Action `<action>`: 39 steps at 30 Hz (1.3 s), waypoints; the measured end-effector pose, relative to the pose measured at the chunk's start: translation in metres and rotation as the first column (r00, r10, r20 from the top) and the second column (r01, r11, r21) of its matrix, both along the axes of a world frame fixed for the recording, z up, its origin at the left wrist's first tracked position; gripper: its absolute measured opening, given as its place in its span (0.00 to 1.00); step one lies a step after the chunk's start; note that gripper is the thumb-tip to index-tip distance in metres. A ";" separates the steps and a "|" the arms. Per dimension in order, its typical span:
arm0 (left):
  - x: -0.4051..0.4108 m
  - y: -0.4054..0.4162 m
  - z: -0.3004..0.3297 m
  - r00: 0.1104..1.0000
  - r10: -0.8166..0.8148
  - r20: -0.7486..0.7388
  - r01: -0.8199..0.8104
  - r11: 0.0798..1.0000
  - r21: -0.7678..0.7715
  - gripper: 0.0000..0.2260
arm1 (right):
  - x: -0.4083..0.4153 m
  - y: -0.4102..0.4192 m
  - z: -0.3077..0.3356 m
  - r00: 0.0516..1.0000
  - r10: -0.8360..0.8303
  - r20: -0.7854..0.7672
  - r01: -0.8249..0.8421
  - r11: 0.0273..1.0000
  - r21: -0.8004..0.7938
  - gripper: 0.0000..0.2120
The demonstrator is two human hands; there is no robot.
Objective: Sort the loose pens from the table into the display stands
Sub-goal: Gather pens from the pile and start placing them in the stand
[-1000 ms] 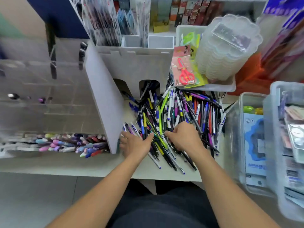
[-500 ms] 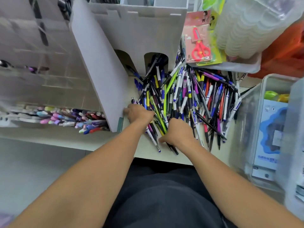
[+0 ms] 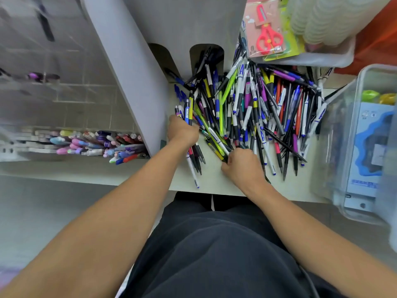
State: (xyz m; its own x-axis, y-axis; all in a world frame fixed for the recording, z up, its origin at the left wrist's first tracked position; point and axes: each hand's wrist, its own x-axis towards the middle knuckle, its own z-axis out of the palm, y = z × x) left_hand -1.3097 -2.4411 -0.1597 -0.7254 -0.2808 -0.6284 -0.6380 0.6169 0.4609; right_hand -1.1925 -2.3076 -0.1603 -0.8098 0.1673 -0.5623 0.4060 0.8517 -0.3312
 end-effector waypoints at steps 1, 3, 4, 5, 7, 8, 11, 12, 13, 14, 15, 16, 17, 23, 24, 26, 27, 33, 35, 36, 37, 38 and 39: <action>0.001 -0.001 0.001 1.000 -0.002 0.025 0.001 0.999 0.048 0.19 | 0.000 0.001 -0.001 0.999 -0.010 -0.035 0.010 1.000 -0.002 0.15; 0.006 -0.003 0.004 0.995 0.024 0.098 -0.039 0.987 0.157 0.16 | 0.003 0.003 -0.003 0.996 -0.004 -0.091 0.003 1.000 -0.009 0.15; 0.007 -0.004 0.005 0.988 0.053 0.146 -0.084 0.973 0.215 0.14 | 0.005 0.004 -0.004 0.994 -0.010 -0.111 0.008 1.000 -0.017 0.16; 0.007 -0.005 0.007 0.978 0.088 0.190 -0.138 0.954 0.266 0.12 | 0.006 0.004 -0.003 0.990 -0.029 -0.137 0.024 0.999 -0.037 0.17; 0.007 -0.006 0.008 0.952 0.168 0.255 -0.253 0.902 0.350 0.10 | 0.009 0.005 0.001 0.974 -0.115 -0.194 0.091 0.988 -0.125 0.17; 0.006 -0.005 0.008 0.942 0.202 0.268 -0.295 0.879 0.376 0.09 | 0.010 0.005 0.005 0.955 -0.214 -0.205 0.168 0.961 -0.221 0.17; 0.002 0.001 0.011 0.910 0.293 0.292 -0.402 0.796 0.452 0.06 | 0.012 -0.003 0.025 0.826 -0.561 -0.055 0.444 0.708 -0.549 0.18; -0.001 0.003 0.013 0.896 0.319 0.308 -0.435 0.767 0.471 0.07 | 0.012 -0.005 0.032 0.789 -0.613 0.044 0.513 0.617 -0.597 0.19; -0.004 0.004 0.014 0.879 0.345 0.329 -0.471 0.738 0.483 0.09 | 0.013 -0.008 0.038 0.757 -0.637 0.146 0.571 0.536 -0.621 0.18; -0.005 0.005 0.016 0.860 0.370 0.352 -0.506 0.710 0.490 0.10 | 0.015 -0.010 0.042 0.727 -0.642 0.241 0.620 0.465 -0.631 0.17; -0.007 0.006 0.017 0.841 0.396 0.370 -0.539 0.681 0.495 0.10 | 0.016 -0.012 0.046 0.688 -0.643 0.336 0.664 0.371 -0.649 0.16; -0.008 0.007 0.018 0.823 0.422 0.381 -0.567 0.652 0.504 0.10 | 0.016 -0.014 0.047 0.623 -0.650 0.435 0.708 0.234 -0.666 0.18; -0.010 0.007 0.018 0.804 0.448 0.390 -0.594 0.619 0.514 0.09 | 0.015 -0.016 0.048 0.528 -0.660 0.535 0.744 0.056 -0.666 0.20; 0.005 0.020 0.027 0.789 0.527 0.316 -0.594 0.526 0.609 0.10 | -0.010 -0.023 0.051 0.250 -0.747 0.616 0.626 -0.361 -0.692 0.18; 0.008 0.023 0.030 0.775 0.549 0.313 -0.598 0.478 0.643 0.13 | -0.017 -0.023 0.052 0.211 -0.787 0.579 0.634 -0.341 -0.694 0.16; 0.011 0.029 0.037 0.739 0.588 0.328 -0.607 0.370 0.703 0.16 | -0.026 -0.020 0.054 0.113 -0.850 0.515 0.661 -0.322 -0.677 0.09; 0.012 0.033 0.040 0.722 0.608 0.331 -0.606 0.325 0.726 0.18 | -0.031 -0.019 0.055 0.074 -0.861 0.503 0.661 -0.335 -0.672 0.06; 0.011 0.054 0.057 0.688 0.667 0.288 -0.567 0.245 0.787 0.20 | -0.053 -0.023 0.067 -0.035 -0.865 0.501 0.614 -0.414 -0.672 0.08; 0.008 0.058 0.061 0.675 0.663 0.322 -0.568 0.190 0.801 0.14 | -0.057 -0.024 0.071 -0.051 -0.861 0.506 0.585 -0.437 -0.683 0.11; 0.006 0.060 0.062 0.680 0.647 0.343 -0.566 0.167 0.807 0.11 | -0.058 -0.024 0.072 -0.047 -0.856 0.515 0.573 -0.446 -0.688 0.13; 0.006 0.060 0.064 0.692 0.627 0.358 -0.561 0.155 0.813 0.09 | -0.058 -0.023 0.073 -0.040 -0.849 0.527 0.562 -0.455 -0.691 0.15; 0.005 0.061 0.065 0.708 0.607 0.360 -0.550 0.156 0.820 0.09 | -0.058 -0.023 0.074 -0.032 -0.844 0.536 0.559 -0.460 -0.690 0.17; 0.005 0.061 0.066 0.731 0.588 0.345 -0.530 0.171 0.831 0.09 | -0.057 -0.023 0.074 -0.028 -0.839 0.544 0.562 -0.463 -0.685 0.18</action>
State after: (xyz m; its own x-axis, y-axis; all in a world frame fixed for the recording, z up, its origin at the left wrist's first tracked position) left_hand -1.3046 -2.3797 -0.0942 -0.6515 0.0219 -0.7583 -0.5955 -0.6340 0.4933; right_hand -1.2496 -2.3301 -0.0864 -0.3484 0.4406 -0.8274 0.1938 -0.8297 -0.5234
